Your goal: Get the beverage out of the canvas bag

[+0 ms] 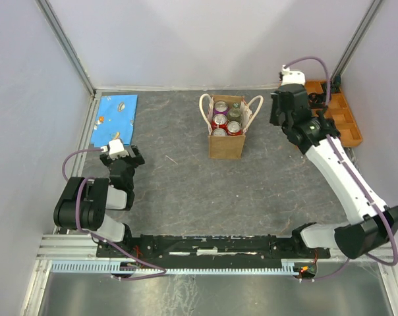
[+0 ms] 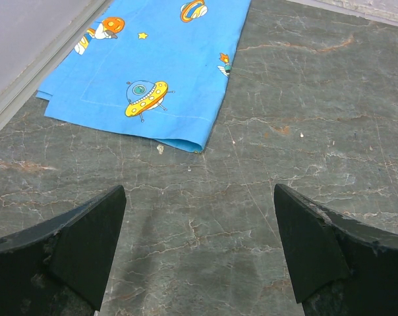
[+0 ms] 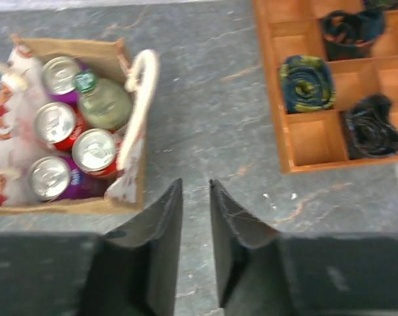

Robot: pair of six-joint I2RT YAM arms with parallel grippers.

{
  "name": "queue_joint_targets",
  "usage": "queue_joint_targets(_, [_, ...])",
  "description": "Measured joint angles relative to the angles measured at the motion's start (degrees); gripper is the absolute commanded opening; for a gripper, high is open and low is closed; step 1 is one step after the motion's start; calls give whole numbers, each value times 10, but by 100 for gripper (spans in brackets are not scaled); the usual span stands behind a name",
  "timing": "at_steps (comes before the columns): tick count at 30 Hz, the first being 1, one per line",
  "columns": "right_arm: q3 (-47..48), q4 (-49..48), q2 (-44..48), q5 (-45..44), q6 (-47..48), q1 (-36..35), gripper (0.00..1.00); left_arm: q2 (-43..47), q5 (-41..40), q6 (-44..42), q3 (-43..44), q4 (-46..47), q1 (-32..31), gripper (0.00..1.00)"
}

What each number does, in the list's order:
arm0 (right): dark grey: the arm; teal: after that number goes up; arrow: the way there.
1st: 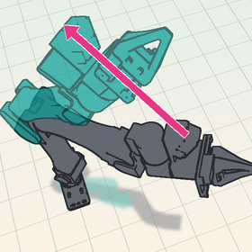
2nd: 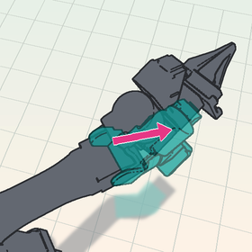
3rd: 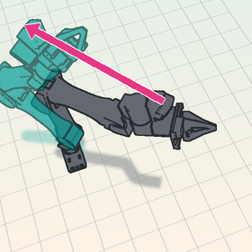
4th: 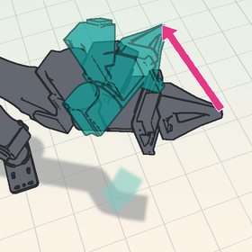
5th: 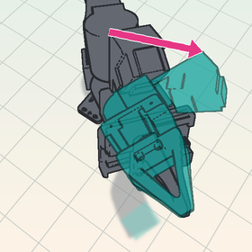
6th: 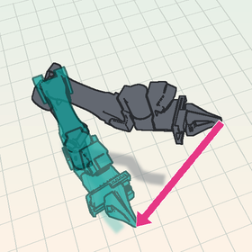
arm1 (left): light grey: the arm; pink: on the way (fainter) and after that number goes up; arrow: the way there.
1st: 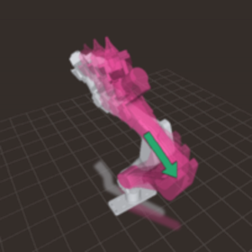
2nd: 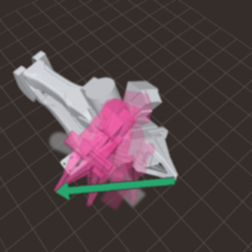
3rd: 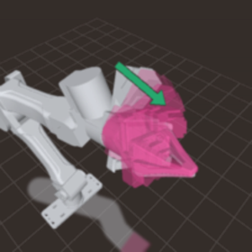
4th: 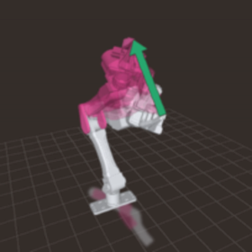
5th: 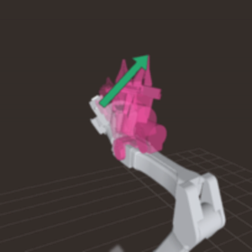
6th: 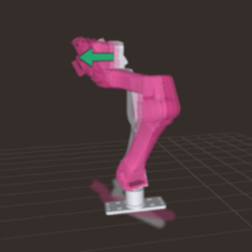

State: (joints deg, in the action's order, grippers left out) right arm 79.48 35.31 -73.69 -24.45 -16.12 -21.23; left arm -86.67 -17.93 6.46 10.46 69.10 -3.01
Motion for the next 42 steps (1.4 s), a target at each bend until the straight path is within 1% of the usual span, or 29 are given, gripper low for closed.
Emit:
queue_joint_targets(1, [9, -2, -11, 6, 3, -10, 18, 0, 0, 0, 0, 0, 0, 99])
queue_joint_targets(2, [19, -4, -23, 13, 7, -21, 7, 0, 0, 0, 0, 0, 0, 99])
queue_joint_targets(3, [31, -6, -38, 18, 11, -32, 1, 0, 0, 0, 0, 0, 0, 99])
queue_joint_targets(7, [82, -14, -120, 37, 30, -78, 0, 0, 0, 0, 0, 0, 0, 99])
queue_joint_targets(8, [91, -16, -140, 41, 35, -86, 3, 0, 0, 0, 0, 0, 0, 99])
queue_joint_targets(11, [110, -15, -193, 50, 44, -102, 19, 0, 0, 0, 0, 0, 0, 99])
queue_joint_targets(13, [121, -13, -221, 53, 47, -105, 31, 0, 0, 0, 0, 0, 0, 99])
queue_joint_targets(16, [144, -3, -262, 54, 50, -105, 43, 0, 0, 0, 0, 0, 0, 99])
queue_joint_targets(21, [161, 8, -301, 58, 51, -105, 48, 0, 0, 0, 0, 0, 0, 99])
queue_joint_targets(25, [162, 29, -326, 68, 50, -107, 50, 0, 0, 0, 0, 0, 0, 99])
queue_joint_targets(26, [162, 36, -331, 70, 50, -108, 52, 0, 0, 0, 0, 0, 0, 99])
queue_joint_targets(29, [151, 47, -332, 75, 46, -114, 63, 0, 0, 0, 0, 0, 0, 99])
queue_joint_targets(30, [142, 49, -329, 77, 43, -118, 66, 0, 0, 0, 0, 0, 0, 99])
queue_joint_targets(33, [108, 51, -317, 79, 38, -129, 86, 0, 0, 0, 0, 0, 0, 99])
queue_joint_targets(34, [98, 49, -313, 77, 35, -132, 97, 0, 0, 0, 0, 0, 0, 99])
queue_joint_targets(35, [90, 43, -308, 75, 33, -134, 99, 0, 0, 0, 0, 0, 0, 99])
queue_joint_targets(42, [57, 27, -282, 53, 29, -146, 99, 0, 0, 0, 0, 0, 0, 99])
